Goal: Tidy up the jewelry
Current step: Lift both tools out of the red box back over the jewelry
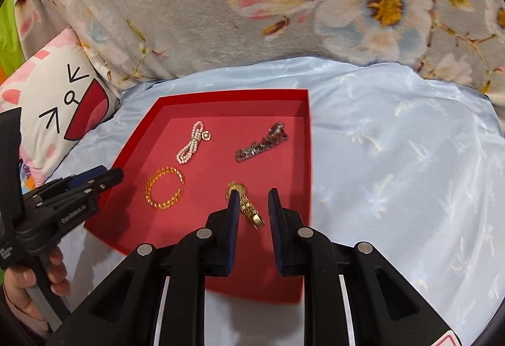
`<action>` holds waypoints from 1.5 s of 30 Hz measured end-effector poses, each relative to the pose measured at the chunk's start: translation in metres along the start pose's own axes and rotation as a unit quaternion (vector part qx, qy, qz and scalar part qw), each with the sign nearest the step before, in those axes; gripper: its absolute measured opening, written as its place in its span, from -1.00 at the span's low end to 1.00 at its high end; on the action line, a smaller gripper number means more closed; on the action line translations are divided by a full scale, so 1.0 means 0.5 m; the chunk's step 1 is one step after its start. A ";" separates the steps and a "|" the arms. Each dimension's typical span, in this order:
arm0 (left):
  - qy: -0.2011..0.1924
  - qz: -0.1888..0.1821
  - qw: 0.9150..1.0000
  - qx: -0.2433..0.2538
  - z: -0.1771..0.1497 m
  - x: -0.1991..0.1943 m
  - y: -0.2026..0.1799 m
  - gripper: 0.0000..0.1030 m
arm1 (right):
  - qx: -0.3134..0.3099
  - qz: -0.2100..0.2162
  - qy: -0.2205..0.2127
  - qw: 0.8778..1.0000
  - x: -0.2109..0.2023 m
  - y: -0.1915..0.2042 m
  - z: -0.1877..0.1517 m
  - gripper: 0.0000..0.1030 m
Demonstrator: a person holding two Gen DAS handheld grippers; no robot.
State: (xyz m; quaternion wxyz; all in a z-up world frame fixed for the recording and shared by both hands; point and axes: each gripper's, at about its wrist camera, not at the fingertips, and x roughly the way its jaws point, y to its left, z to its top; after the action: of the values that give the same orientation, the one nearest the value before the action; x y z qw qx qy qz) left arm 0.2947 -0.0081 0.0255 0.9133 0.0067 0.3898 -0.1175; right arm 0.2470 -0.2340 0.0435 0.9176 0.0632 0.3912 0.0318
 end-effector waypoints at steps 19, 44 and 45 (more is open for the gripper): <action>0.008 -0.027 0.999 0.020 -0.209 -0.188 -0.044 -0.16 | 0.023 0.026 0.038 0.999 -0.165 0.023 -0.232 -0.65; 0.043 -0.002 0.999 0.014 -0.331 -0.205 -0.051 0.43 | 0.030 0.053 0.090 0.994 -0.188 0.052 -0.370 -0.62; 0.038 0.002 0.999 0.014 -0.320 -0.197 -0.051 0.45 | 0.030 0.053 0.090 0.994 -0.188 0.052 -0.371 -0.59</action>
State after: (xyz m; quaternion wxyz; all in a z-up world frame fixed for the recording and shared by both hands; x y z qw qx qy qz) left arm 0.1095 0.0042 -0.0136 0.8978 0.0250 0.4226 -0.1213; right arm 0.0480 -0.2017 -0.0129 0.8734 0.1081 0.4689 0.0742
